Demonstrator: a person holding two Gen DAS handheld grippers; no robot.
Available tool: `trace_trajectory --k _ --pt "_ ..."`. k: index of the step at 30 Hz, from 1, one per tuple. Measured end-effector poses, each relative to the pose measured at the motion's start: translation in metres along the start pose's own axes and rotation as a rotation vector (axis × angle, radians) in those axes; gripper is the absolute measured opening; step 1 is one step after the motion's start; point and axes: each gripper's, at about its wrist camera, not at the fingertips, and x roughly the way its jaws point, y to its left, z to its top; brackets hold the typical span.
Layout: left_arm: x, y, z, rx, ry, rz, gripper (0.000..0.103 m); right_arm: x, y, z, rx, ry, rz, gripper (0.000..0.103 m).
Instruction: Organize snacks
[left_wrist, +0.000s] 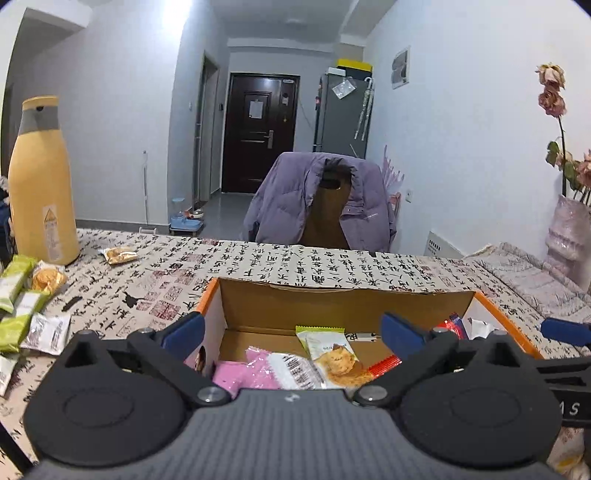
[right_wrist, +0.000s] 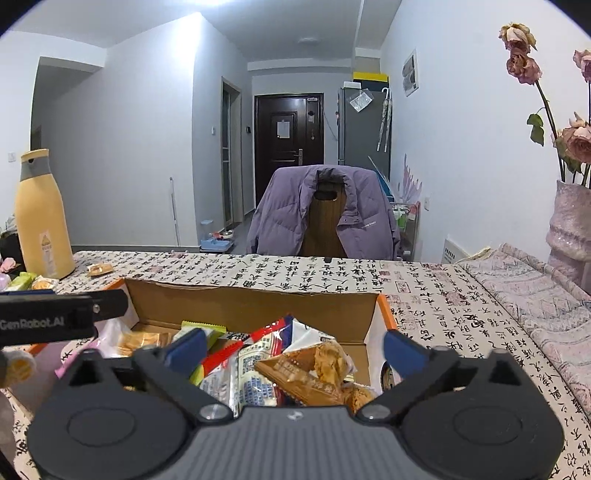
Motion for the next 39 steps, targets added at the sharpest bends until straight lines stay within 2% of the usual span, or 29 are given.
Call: trace_trajectory --k 8,16,27,39 --pt "-0.017 -0.002 0.007 0.013 -0.017 -0.022 0.103 -0.009 0.003 0.003 -0.017 0.003 -0.008 0.103" --pt "-0.043 -0.001 0.007 0.009 -0.036 -0.013 0.103 -0.03 0.006 0.002 -0.026 0.009 -0.01 0.103" --pt "-0.096 0.008 0.0 0.019 -0.062 -0.017 0.103 -0.084 0.009 -0.016 -0.04 0.0 -0.008 0.103" --pt "-0.164 0.012 -0.033 0.065 -0.104 -0.037 0.103 -0.156 0.01 -0.045 -0.034 -0.022 -0.003 0.103"
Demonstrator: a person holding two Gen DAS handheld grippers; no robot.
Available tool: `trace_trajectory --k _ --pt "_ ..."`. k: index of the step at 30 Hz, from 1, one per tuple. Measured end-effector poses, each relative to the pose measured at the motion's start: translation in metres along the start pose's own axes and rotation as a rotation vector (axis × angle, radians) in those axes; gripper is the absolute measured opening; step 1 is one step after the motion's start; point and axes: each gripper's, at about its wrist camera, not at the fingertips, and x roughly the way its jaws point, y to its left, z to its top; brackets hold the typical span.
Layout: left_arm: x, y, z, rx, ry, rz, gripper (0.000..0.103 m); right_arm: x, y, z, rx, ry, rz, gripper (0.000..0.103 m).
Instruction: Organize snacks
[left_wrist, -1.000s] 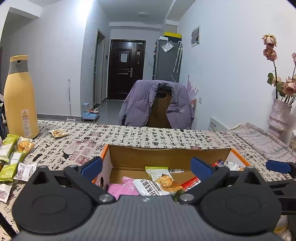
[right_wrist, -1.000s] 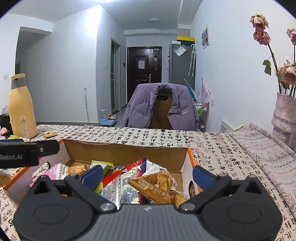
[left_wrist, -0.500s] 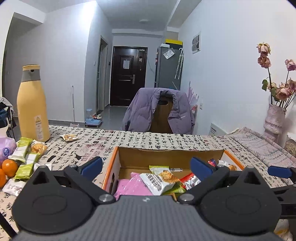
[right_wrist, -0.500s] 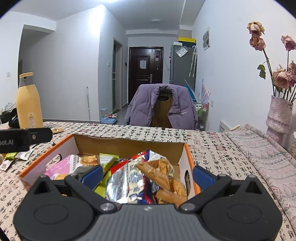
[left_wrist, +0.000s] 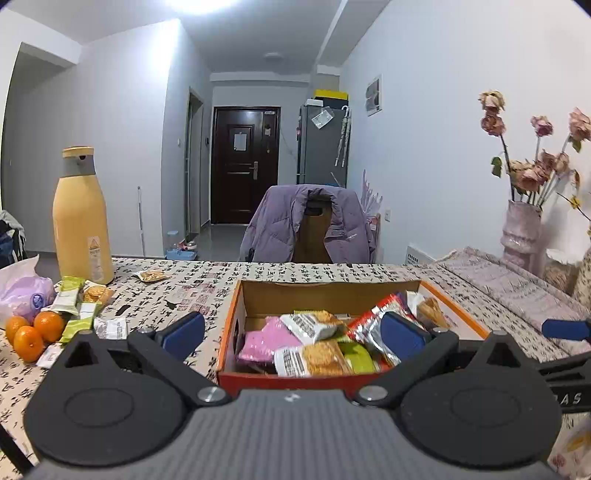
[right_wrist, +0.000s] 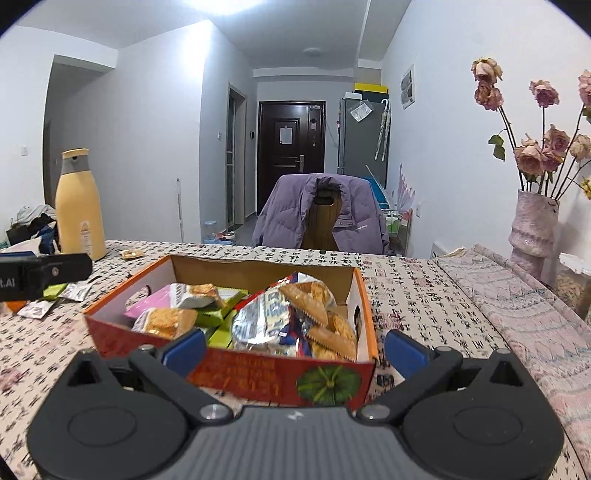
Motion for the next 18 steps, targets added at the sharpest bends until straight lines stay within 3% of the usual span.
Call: trace_trajectory --k 12,18 --pt "-0.053 0.005 -0.038 -0.011 0.026 -0.053 0.103 -0.057 0.004 -0.032 0.01 -0.008 0.028 0.103" --pt "-0.062 0.011 -0.056 -0.027 0.079 -0.058 0.103 -0.068 0.002 -0.049 0.024 0.02 0.035 0.103"
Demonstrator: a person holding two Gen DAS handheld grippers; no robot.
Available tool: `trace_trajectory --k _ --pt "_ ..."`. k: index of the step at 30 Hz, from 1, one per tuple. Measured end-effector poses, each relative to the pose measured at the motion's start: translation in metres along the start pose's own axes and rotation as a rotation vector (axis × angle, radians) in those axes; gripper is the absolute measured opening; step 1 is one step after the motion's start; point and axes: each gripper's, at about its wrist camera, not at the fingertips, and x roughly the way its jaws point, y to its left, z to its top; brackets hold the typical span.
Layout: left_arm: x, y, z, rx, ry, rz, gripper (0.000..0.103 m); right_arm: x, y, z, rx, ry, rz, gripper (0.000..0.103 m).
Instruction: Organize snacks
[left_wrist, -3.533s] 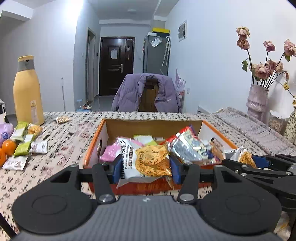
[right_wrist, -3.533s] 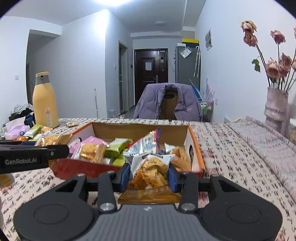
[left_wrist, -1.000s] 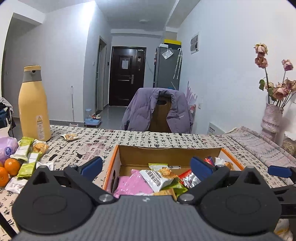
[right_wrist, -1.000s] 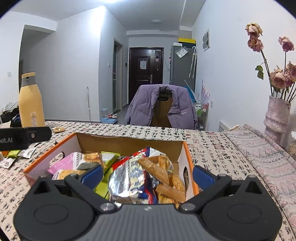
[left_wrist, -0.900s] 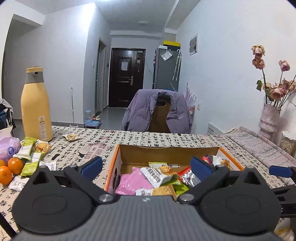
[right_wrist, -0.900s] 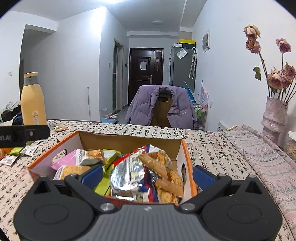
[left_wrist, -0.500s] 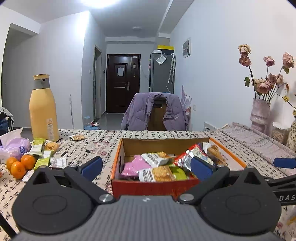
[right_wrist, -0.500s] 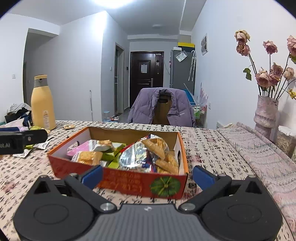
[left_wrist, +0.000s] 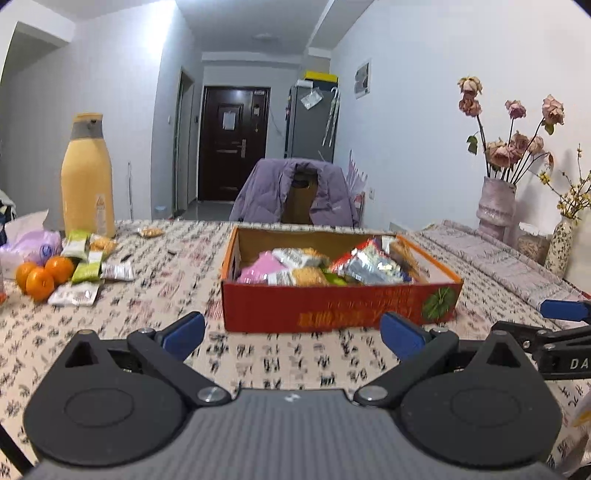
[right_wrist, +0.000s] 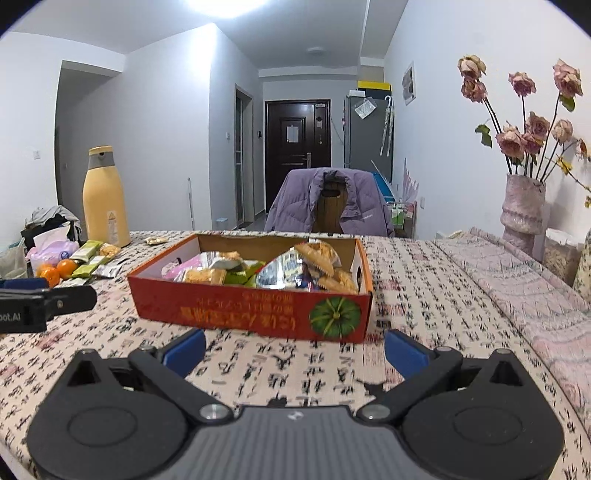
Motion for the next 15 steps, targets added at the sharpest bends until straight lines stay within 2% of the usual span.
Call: trace_trajectory --k 15 --pt "0.001 0.002 -0.023 -0.001 0.076 -0.031 0.103 -0.004 -0.005 -0.025 0.021 0.063 -0.002 0.103"
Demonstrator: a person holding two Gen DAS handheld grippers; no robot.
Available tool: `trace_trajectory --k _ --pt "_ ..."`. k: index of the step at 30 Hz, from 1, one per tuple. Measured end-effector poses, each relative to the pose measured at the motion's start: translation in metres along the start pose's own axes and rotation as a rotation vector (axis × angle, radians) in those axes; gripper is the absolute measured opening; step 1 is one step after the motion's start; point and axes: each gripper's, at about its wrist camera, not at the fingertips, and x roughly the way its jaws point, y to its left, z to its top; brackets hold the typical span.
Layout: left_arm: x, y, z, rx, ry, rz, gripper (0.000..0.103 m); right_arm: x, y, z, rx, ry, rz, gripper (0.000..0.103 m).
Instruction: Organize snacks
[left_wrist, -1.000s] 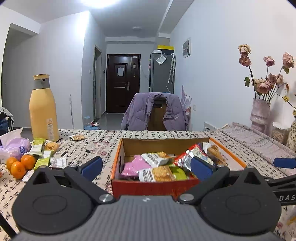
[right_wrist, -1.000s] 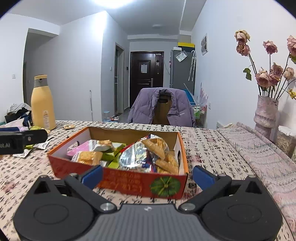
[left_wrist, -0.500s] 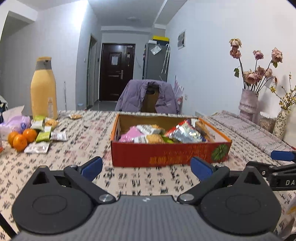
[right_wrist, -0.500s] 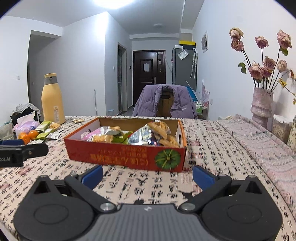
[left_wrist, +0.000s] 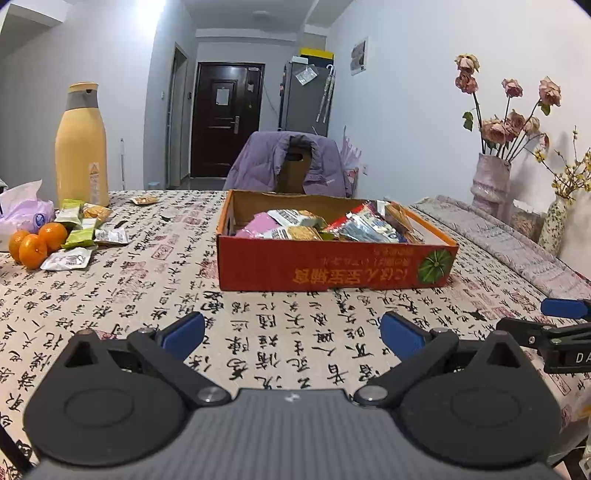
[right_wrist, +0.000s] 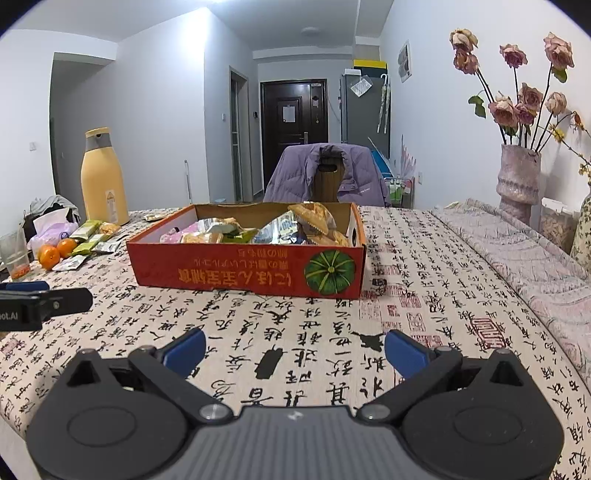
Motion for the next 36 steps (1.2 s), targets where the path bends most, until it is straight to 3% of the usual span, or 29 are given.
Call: trace_trajectory --k 36 --pt "0.0 -0.0038 -0.0015 0.009 0.006 -0.017 0.103 0.0014 0.0007 -0.001 0.001 0.009 0.007 0.103"
